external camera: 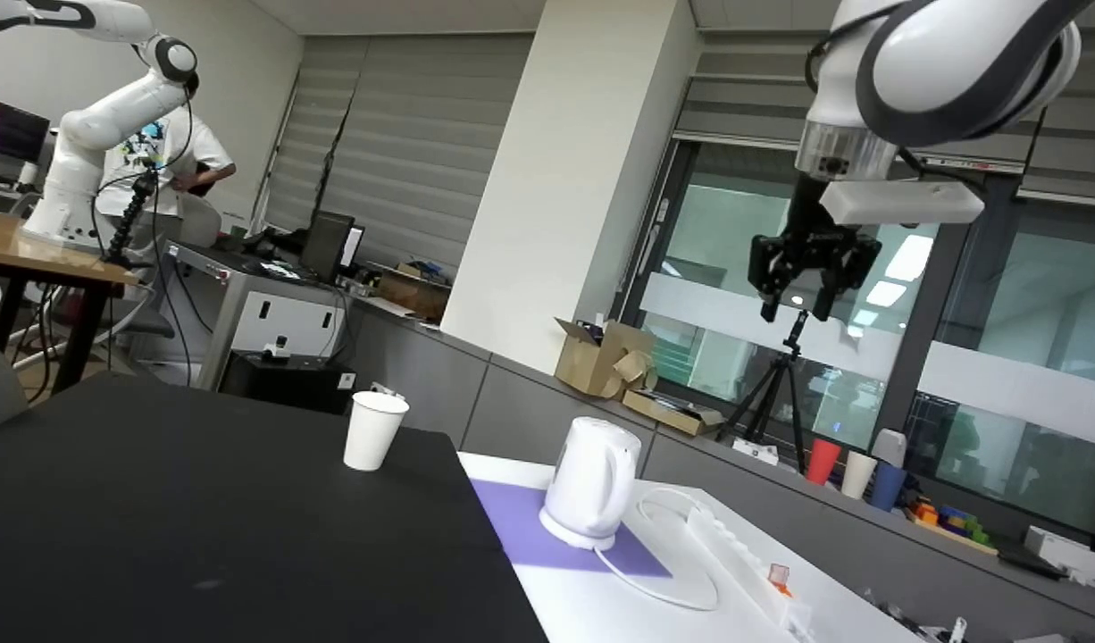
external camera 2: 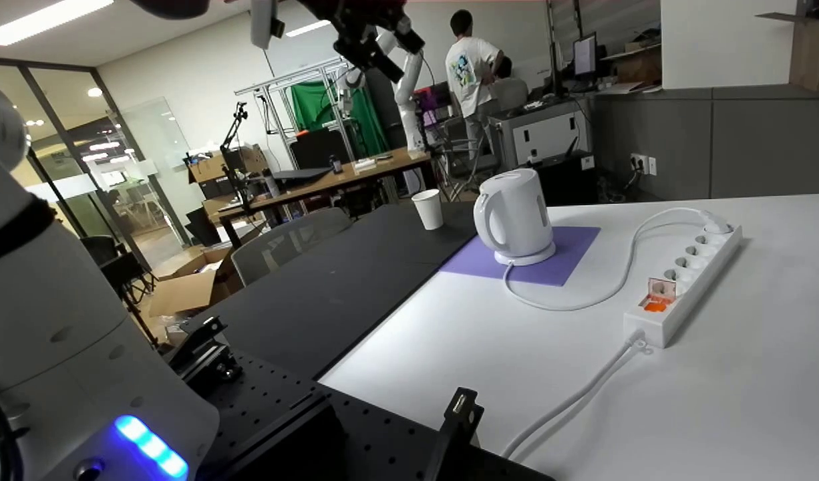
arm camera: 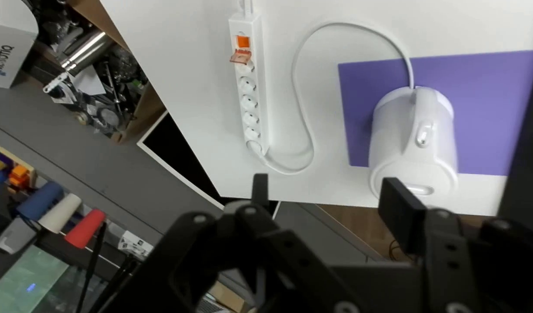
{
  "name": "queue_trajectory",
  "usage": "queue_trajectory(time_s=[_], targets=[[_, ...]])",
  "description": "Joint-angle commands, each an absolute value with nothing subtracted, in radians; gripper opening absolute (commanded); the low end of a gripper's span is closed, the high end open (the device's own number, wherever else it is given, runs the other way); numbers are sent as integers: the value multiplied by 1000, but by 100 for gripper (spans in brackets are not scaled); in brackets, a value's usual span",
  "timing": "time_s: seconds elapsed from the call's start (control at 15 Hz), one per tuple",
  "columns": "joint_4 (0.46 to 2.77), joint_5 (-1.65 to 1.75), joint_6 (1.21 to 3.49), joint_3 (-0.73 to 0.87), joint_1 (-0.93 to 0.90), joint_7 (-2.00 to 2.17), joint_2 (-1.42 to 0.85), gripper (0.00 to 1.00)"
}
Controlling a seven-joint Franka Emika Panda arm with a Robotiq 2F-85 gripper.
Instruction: Turn on the big switch on the adapter and press the switch on the kettle
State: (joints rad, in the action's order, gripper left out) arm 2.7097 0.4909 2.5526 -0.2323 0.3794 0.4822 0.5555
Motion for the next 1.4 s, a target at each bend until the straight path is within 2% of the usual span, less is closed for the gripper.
queue_trajectory(time_s=[0.0, 0.2, 0.33, 0.4, 0.47, 0.53, 0.6, 1.33], targets=[[2666, 541, 2651, -131, 451, 434, 400, 38], [2627, 453, 2726, 57, 373, 141, 253, 18], [2596, 374, 2771, 231, 240, -33, 165, 5], [2585, 313, 2770, 308, 171, -120, 142, 1], [2565, 230, 2730, 360, 135, -212, 130, 0], [2627, 300, 2769, 249, 242, -111, 178, 9], [2609, 254, 2766, 289, 210, -175, 150, 1], [2580, 228, 2752, 310, 184, -208, 124, 0]])
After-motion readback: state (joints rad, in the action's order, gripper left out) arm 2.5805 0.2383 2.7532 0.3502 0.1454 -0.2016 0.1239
